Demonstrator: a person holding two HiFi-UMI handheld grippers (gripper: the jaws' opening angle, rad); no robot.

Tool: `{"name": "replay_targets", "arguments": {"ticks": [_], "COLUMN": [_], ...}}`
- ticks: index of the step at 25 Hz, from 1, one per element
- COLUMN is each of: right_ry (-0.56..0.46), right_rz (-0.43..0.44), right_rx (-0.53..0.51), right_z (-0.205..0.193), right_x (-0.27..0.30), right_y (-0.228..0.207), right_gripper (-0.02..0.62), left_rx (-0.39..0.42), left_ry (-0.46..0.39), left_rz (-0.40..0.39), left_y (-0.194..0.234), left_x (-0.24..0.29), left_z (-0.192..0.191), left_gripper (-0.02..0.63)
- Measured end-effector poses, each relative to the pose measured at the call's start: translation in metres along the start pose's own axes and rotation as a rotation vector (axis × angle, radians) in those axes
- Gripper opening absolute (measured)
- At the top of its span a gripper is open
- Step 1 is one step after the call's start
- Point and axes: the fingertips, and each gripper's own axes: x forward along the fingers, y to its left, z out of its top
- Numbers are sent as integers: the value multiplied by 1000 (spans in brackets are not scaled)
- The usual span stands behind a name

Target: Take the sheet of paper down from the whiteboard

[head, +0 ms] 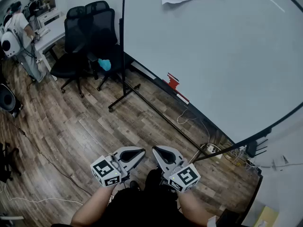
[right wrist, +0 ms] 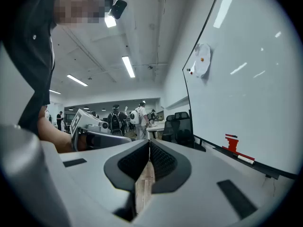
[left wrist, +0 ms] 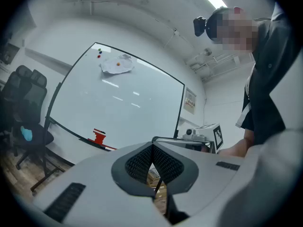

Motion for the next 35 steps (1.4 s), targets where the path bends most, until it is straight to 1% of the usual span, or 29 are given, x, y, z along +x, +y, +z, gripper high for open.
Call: {"name": "replay_targets", "arguments": {"ticks": [4,8,11,13,17,23,30,35], "right_ry": [0,9,-31,-50,-12,31,53,43], "right_rz": [5,12,3,8,20,33,16,14], "right_rx": [-5,15,49,50,0,-3,17,16], "right_z": [-1,-7,-2,4,2,-3,-8,1], "right_x": [3,7,6,5,5,6,8,27], "right_y": [1,2,0,-1,-4,-12,-51,-98], "right_gripper": [20,20,20,21,21,21,21,21], "left_rx": [6,3,6,6,11,7,10,21], "left_ry": [6,5,6,4,6,7,33,49], "left_rz": [15,22,15,15,20,23,28,51], "left_y": [7,8,5,5,9,19,38,69], "left_x": [-7,-13,-18,-20,-20,-14,15,42], "left_z": [-5,-4,-5,-4,-4,-4,-2,9], "left_gripper": [7,6,6,6,7,6,8,7]}}
